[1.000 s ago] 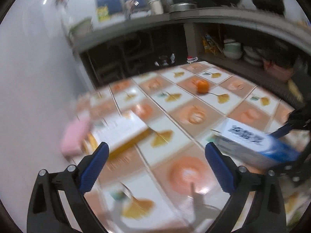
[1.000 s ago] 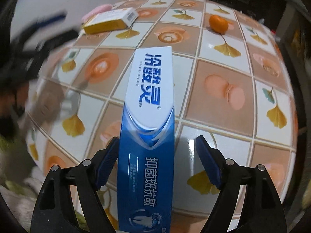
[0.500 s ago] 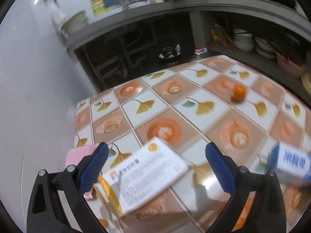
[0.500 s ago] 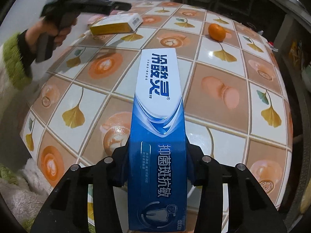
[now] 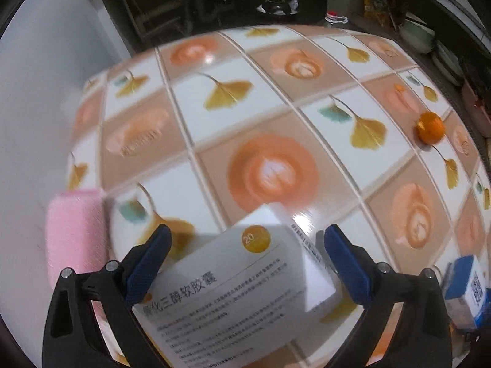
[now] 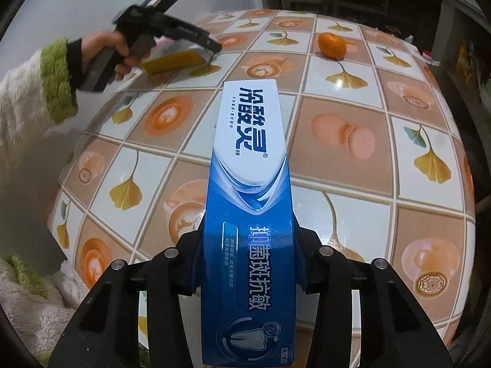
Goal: Collect trash
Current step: 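Grasp the white medicine box with the left tool while the right tool holds the toothpaste, then carry both boxes toward the blue basket, then open both tools to drop the boxes into the blue basket, then move both tools back over the table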
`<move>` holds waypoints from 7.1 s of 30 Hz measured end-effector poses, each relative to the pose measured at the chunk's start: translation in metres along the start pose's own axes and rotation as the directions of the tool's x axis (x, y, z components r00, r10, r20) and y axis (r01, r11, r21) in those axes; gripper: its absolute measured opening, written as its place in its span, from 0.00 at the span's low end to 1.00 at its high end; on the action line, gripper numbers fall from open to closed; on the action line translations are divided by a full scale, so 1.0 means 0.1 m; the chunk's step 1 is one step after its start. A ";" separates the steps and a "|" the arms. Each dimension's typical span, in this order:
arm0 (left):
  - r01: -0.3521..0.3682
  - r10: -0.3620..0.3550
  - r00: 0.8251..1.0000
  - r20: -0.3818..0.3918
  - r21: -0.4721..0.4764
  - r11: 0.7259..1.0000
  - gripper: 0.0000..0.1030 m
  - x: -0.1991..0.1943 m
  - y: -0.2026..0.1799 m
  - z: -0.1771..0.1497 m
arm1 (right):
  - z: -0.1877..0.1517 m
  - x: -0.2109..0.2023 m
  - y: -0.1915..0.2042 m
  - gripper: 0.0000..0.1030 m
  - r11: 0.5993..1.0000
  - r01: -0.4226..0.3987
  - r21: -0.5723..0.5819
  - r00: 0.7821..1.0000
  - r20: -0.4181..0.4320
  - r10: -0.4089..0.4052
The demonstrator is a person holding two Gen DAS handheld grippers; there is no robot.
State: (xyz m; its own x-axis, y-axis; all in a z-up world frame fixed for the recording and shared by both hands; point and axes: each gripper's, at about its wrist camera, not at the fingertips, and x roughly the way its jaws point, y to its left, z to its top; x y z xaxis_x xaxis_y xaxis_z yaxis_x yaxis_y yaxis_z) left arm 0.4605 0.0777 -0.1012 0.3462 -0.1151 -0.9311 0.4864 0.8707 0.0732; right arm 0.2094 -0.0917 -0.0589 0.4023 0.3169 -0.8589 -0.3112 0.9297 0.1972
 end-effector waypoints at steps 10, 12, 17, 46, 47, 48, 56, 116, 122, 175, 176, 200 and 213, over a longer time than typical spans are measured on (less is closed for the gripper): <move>0.071 -0.074 0.996 0.043 0.079 0.994 0.95 -0.24 -0.64 -0.61 | -0.08 -0.09 -0.12 0.42 0.999 -0.012 0.043 1.000 0.011 0.012; 0.087 -0.093 0.994 0.061 0.089 0.992 0.95 -0.34 -0.77 -0.77 | -0.09 -0.10 -0.12 0.42 0.999 -0.009 0.043 1.000 0.012 0.008; 0.177 -0.181 0.976 0.119 0.047 0.983 0.95 -0.57 -0.91 -1.13 | -0.12 -0.12 -0.11 0.42 0.999 -0.011 0.046 1.000 0.015 0.011; 0.562 -0.520 0.827 0.213 -0.329 0.759 0.95 -1.02 -0.66 -2.33 | -0.13 -0.10 -0.12 0.42 0.998 -0.001 0.062 1.000 0.021 0.000; 0.574 -0.538 0.818 0.202 -0.324 0.752 0.95 -1.03 -0.70 -2.34 | -0.13 -0.10 -0.12 0.42 0.998 0.000 0.063 1.000 0.021 -0.001; 0.578 -0.547 0.816 0.189 -0.316 0.753 0.95 -1.04 -0.75 -2.35 | -0.13 -0.10 -0.12 0.42 0.998 0.001 0.064 1.000 0.021 -0.003; 0.356 -0.341 0.934 0.108 -0.192 0.915 0.95 -1.06 -1.15 -2.07 | -0.14 -0.10 -0.11 0.42 0.996 0.011 0.087 1.000 0.023 -0.013; 0.078 -0.078 0.980 0.181 0.003 0.997 0.71 -1.04 -1.59 -1.70 | -0.23 -0.37 -0.23 0.42 0.982 0.050 0.180 0.992 0.102 -0.069; 0.100 -0.108 0.976 0.189 0.050 0.994 0.70 -1.05 -1.75 -1.57 | -0.29 -0.47 -0.30 0.42 0.977 0.066 0.201 0.989 0.113 -0.090; 0.573 -0.368 0.782 -0.503 0.347 0.743 0.71 0.93 -6.55 0.58 | -2.96 -0.76 -3.93 0.43 0.178 0.086 0.980 0.981 -0.053 -0.186; 0.563 -0.354 0.787 -0.505 0.352 0.748 0.71 1.00 -6.60 0.58 | -2.97 -0.69 -4.03 0.43 0.163 0.090 0.982 0.982 -0.061 -0.176; 0.672 -0.589 0.736 -0.334 0.251 0.697 0.85 0.12 -6.03 0.63 | -3.06 -0.74 -3.79 0.66 0.211 0.286 0.935 0.903 -0.189 -0.386; 0.607 -0.633 0.772 0.052 0.230 0.760 0.89 -1.12 -3.97 0.04 | -2.12 -1.62 -2.80 0.77 0.474 0.227 0.851 0.846 0.068 -0.529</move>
State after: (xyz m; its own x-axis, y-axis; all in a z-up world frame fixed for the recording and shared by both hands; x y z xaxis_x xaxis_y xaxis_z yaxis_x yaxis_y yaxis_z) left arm 0.2317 -0.2574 -0.0242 0.0016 -0.6652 -0.7467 0.7648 0.4819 -0.4277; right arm 0.0491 -0.4432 -0.0749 0.5637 -0.2106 -0.7987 0.6766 0.6723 0.3003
